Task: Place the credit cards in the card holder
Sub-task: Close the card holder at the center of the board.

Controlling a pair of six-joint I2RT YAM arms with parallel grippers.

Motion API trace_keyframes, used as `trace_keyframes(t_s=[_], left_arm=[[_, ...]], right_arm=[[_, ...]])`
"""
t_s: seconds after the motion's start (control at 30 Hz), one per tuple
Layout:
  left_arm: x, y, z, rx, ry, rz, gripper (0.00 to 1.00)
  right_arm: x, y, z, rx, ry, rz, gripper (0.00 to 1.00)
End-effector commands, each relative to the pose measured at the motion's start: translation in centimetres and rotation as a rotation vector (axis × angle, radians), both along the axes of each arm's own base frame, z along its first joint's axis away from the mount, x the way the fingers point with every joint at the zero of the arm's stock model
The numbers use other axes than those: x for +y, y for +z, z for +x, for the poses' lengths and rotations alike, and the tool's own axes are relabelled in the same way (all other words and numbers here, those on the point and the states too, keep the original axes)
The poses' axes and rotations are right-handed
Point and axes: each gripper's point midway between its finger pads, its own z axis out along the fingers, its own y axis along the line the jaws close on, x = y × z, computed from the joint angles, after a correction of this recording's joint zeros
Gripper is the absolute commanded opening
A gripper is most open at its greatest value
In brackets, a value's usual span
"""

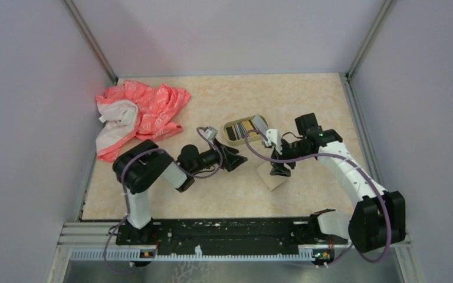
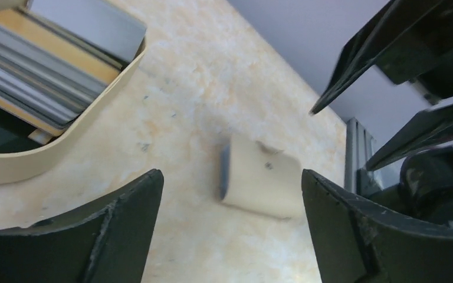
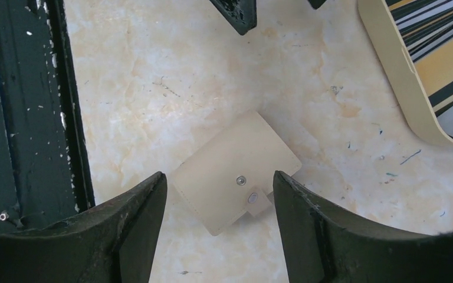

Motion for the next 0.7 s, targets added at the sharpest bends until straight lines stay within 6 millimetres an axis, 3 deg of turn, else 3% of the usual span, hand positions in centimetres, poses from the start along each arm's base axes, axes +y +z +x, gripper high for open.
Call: trace_keyframes(t_s=[0.0, 0.1, 0.13, 0.27, 0.37, 0.5, 0.67], left_arm=[[-1.3, 2.7, -0.8, -0.178, -0.336, -0.160, 0.81], [-2.8, 1.8, -1.2, -0.199, -0.441, -0.129, 0.51], [-2.8, 1.6, -1.2, -0.242, -0.428, -0.099, 0.47], [-3.3, -0.4, -0.8, -0.502, -0.375, 0.200, 0.51], [-3.9, -2.8, -1.3, -0.718, -0.451, 0.418, 0.54], [-5.4, -4.0, -2.7, -0.891, -0.574, 0.419, 0.57], [-8.1, -6.3, -3.4, -0.896, -0.675, 0.520, 0.56]], right_arm=[[-0.3, 1.0, 1.0, -0.079, 0.028, 0.050, 0.66], [-1.2, -0.1, 1.7, -0.133, 0.067, 0.017, 0.66], [-1.5, -0.5, 1.9, -0.153, 0.097, 0.007, 0.66], [-1.5, -0.8, 3.0, -0.167, 0.155, 0.053, 0.65], [-1.6, -1.9, 3.2, -0.132, 0.153, 0.046, 0.61], [-2.7, -3.4, 3.9, -0.151, 0.097, -0.018, 0.58], [-3.2, -4.3, 3.2, -0.091, 0.061, -0.031, 0.53]])
